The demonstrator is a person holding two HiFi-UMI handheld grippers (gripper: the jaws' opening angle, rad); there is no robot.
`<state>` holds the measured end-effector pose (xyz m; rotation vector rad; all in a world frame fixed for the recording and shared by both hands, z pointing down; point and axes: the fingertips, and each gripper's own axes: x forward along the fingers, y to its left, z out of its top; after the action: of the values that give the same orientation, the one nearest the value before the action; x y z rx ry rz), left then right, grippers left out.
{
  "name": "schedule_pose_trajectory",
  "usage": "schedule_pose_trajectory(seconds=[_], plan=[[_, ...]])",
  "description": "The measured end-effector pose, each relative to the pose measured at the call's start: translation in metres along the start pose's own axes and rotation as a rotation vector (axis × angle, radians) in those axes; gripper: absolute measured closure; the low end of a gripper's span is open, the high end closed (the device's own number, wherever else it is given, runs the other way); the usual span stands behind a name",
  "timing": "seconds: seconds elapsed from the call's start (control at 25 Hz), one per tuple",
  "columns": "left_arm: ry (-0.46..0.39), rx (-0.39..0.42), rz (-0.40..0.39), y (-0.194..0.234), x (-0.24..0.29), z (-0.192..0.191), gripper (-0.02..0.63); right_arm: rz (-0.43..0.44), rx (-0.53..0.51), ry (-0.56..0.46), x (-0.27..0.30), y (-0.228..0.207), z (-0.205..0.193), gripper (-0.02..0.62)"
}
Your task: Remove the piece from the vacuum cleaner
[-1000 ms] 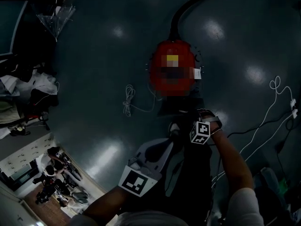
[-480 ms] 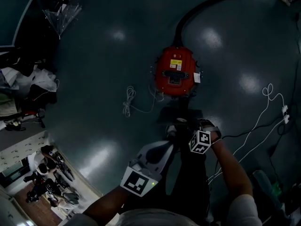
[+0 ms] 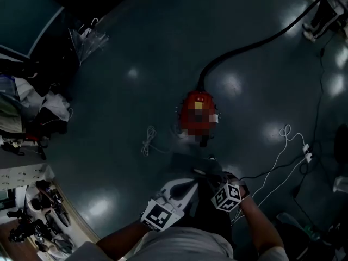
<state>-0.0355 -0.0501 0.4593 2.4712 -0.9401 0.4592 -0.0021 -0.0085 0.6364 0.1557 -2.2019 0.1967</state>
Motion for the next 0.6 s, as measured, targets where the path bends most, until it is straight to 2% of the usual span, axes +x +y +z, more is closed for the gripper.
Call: schedule_pose_trajectory(seconds=[0.12,0.28,0.6], plan=[[-0.008,-0.015,-0.016,-0.017,-0.021,0.028,0.600,-0.002,-0.019,-0.003,-0.048,0.013,0.033,0.558],[-0.062,-0.032,-0.039,-0.036,-0.046,0.066,0.600,0.010,-0.058,-0.008,-0.094,0.037,0.065,0.558],[-0.129,0.029,-0.038,-0.046,-0.078,0.098,0.600,0.001,-0.078,-0.008,-0.132,0.068,0.091,0.558]])
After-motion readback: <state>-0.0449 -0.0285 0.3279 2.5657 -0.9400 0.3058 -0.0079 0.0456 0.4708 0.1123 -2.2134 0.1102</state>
